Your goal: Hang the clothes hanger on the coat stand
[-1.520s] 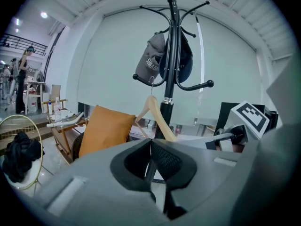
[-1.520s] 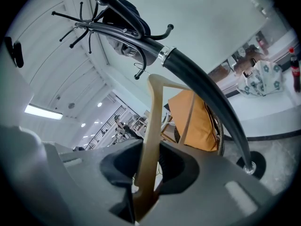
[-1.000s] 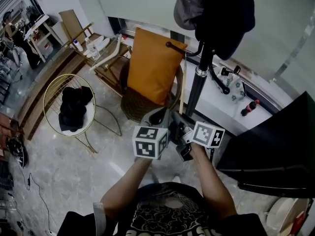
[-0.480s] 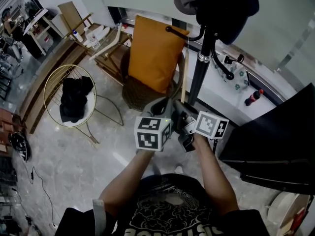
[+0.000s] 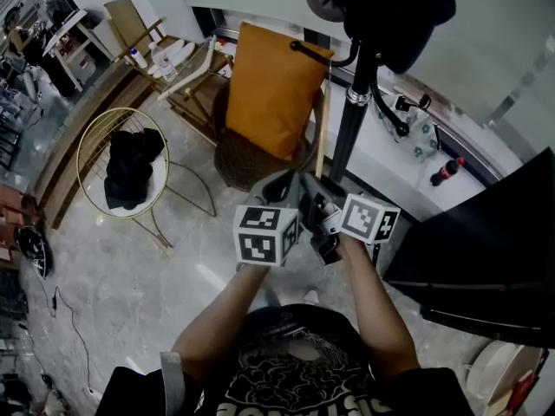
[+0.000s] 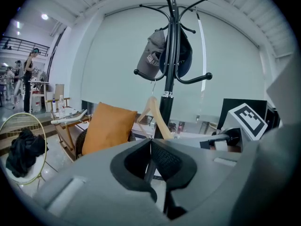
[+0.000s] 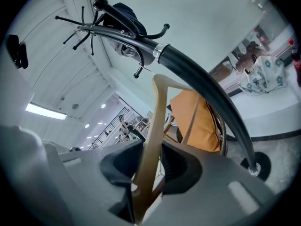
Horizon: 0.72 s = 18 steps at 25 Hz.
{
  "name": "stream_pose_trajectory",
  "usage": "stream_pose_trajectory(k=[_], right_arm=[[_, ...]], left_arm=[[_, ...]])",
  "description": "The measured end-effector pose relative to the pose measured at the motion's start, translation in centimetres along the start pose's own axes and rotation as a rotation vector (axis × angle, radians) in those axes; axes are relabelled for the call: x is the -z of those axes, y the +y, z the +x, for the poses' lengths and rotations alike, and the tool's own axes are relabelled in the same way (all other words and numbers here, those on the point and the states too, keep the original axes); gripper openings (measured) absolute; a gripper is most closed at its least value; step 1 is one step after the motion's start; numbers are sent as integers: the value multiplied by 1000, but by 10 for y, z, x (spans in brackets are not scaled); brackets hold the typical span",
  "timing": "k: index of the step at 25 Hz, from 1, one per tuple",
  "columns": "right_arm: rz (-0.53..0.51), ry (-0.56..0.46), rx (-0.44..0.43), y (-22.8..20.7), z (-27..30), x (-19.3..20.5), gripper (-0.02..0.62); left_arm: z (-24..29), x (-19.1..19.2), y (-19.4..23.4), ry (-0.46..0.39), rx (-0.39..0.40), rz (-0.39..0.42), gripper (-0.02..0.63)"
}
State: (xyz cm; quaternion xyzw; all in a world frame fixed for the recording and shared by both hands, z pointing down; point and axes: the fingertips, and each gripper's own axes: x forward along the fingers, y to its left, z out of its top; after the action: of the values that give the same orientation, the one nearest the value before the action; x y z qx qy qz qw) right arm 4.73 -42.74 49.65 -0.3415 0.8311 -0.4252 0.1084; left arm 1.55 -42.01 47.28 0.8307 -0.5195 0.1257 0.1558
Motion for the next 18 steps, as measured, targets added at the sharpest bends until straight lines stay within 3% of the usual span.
stream_pose_trajectory(k=[7,18], right_arm=[[-56,-12,-5,5,-5,-1,121],[-168,-31,11,9,-14,-10,207]], left_arm=[[-5,1,0,-2,-13,-12,6],[-7,3,-6,6,-27,-10,6]])
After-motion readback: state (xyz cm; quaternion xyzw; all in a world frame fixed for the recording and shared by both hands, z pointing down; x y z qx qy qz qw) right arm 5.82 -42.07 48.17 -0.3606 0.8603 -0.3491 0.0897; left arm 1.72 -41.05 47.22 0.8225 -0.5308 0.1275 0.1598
